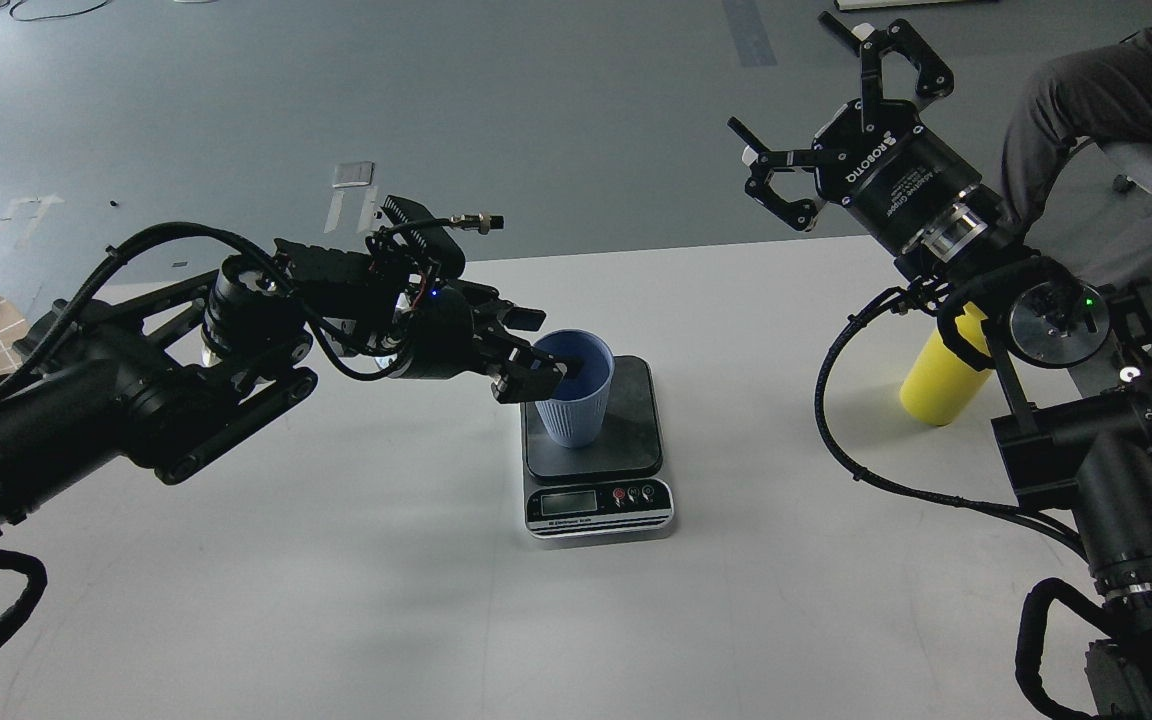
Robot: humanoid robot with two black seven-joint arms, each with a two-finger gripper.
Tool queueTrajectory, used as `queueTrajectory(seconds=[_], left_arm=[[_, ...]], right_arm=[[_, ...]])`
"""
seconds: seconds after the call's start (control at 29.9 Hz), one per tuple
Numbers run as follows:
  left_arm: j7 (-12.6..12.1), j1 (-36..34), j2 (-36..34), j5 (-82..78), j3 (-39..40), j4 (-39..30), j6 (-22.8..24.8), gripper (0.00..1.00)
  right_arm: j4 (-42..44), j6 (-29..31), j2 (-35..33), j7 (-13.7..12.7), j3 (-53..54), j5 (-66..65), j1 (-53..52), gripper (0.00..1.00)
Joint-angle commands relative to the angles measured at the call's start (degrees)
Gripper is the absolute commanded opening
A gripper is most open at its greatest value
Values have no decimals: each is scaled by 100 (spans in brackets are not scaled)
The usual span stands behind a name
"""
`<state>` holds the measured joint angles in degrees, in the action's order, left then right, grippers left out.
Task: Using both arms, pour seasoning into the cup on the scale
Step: 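Lower the blue cup onto the scale and open the left gripper, then withdraw the left gripper up and away from the cup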
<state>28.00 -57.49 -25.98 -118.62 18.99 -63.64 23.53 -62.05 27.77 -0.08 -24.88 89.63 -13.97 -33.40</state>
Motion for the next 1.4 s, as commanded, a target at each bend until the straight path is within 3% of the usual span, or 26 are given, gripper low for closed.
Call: queueTrajectory(seconds=[0.0,0.37,0.57,0.7,0.8,0.97,1.14,1.37], left_arm=[[0,-78,-56,364,87,0,230,84],[0,-509,-706,3316,535,0,447,89],[0,-53,-821,6373,1010,97,447,91],[0,456,-769,8964,1405,658,381,94],[0,703,-733,9898,1467,948,275,97],[0,1571,-690,10946,2062,1081,222,98],[0,2354,-610,10948,2767,1152,345,98],[0,2514,-610,10957,2803,1161,363,98]], right_arm=[[0,0,0,1,2,0,0,100],[9,0,0,-8,2,-9,0,100],[9,0,0,-8,2,-9,0,100],[9,0,-9,-8,-7,-9,17,100],[9,0,-9,-8,-7,-18,18,100],[9,0,-9,-8,-7,-26,18,100],[18,0,-27,-8,-16,-26,26,100],[-35,0,-18,-8,-16,0,61,100]])
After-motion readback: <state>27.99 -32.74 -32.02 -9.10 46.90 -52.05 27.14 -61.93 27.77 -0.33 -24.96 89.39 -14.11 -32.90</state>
